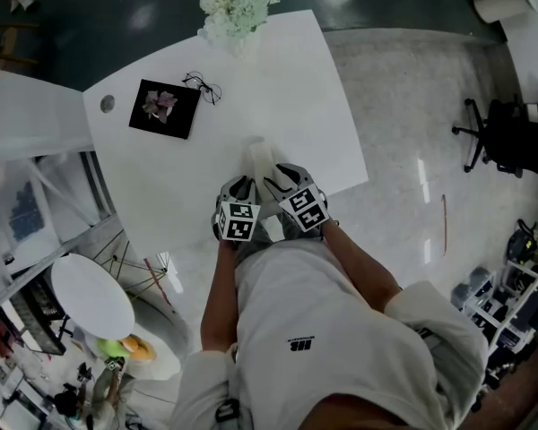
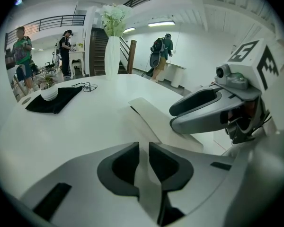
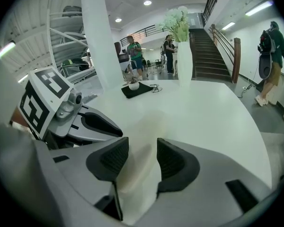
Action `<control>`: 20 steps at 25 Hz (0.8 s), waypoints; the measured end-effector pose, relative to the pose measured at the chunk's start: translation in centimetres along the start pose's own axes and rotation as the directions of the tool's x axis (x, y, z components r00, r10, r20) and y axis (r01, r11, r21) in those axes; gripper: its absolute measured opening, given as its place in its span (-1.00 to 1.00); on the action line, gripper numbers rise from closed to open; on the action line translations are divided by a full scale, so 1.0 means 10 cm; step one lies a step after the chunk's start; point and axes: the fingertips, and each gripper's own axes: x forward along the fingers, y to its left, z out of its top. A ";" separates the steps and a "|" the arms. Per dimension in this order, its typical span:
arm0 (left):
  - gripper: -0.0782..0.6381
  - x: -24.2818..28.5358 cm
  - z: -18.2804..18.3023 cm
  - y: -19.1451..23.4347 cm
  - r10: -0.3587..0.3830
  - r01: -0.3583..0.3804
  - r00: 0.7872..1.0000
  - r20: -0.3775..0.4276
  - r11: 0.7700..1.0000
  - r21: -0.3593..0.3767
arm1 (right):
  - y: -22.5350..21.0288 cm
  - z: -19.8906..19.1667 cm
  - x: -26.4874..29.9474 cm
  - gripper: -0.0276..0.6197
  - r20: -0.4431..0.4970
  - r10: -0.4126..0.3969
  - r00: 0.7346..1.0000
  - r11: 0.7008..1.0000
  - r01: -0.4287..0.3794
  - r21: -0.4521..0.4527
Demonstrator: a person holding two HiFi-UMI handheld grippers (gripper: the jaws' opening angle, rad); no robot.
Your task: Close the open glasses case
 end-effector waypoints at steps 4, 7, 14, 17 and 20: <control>-0.57 0.01 -0.03 0.01 -0.002 0.002 1.000 -0.006 1.000 0.007 | 0.04 -0.02 0.02 -0.33 -0.014 0.000 1.000 1.000 0.000 0.011; -0.57 0.00 -0.04 0.01 -0.008 0.008 1.000 -0.008 1.000 0.014 | 0.02 -0.04 0.04 -0.33 -0.007 -0.012 1.000 1.000 0.012 0.004; -0.54 -0.04 -0.04 0.03 -0.028 0.028 1.000 0.006 0.999 0.019 | 0.04 -0.02 0.01 -0.32 -0.007 -0.028 1.000 0.999 0.028 0.024; -0.54 -0.09 0.00 0.06 -0.029 0.029 0.999 0.023 0.999 0.026 | 0.01 -0.02 0.01 -0.32 0.002 -0.057 0.998 0.998 0.057 0.014; -0.53 -0.17 0.10 0.09 -0.031 0.029 0.998 0.059 0.999 0.040 | 0.02 0.04 -0.03 -0.33 0.014 -0.081 0.997 0.997 0.081 0.020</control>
